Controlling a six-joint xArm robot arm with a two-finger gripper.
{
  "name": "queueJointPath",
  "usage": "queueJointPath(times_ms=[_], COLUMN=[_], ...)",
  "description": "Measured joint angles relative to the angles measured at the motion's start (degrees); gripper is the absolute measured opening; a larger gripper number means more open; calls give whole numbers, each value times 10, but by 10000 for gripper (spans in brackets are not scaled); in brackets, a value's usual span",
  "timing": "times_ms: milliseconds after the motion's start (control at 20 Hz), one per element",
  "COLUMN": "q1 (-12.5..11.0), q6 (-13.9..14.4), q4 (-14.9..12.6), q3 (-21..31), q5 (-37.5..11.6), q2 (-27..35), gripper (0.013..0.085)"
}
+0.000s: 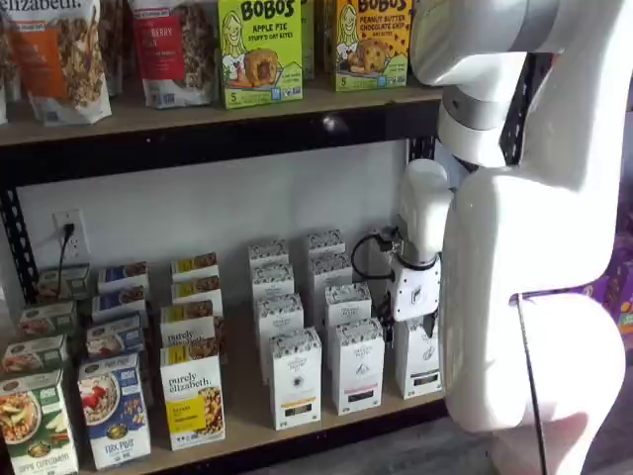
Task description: Pick up the white box with a green strip in the middle, on the bottom shelf, the sixth box from the left
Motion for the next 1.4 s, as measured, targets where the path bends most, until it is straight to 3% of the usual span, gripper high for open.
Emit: queueJointPath(times_ms=[150, 350, 450, 550, 700, 950, 1300, 1400], q1=[-3, -2, -8, -10, -14, -30, -55, -62], q6=[8, -18, 7, 13, -13, -38, -64, -55], q4=[-12, 17, -14, -23, -1, 8, 11, -6], q3=[-14, -37, -49, -69, -108, -175, -265, -288], q5=[-19, -28, -37, -39, -44, -36, -17, -8], q2=[25, 53, 70, 91, 133, 189, 249, 262], gripper=[850, 850, 850, 850, 850, 850, 850, 850])
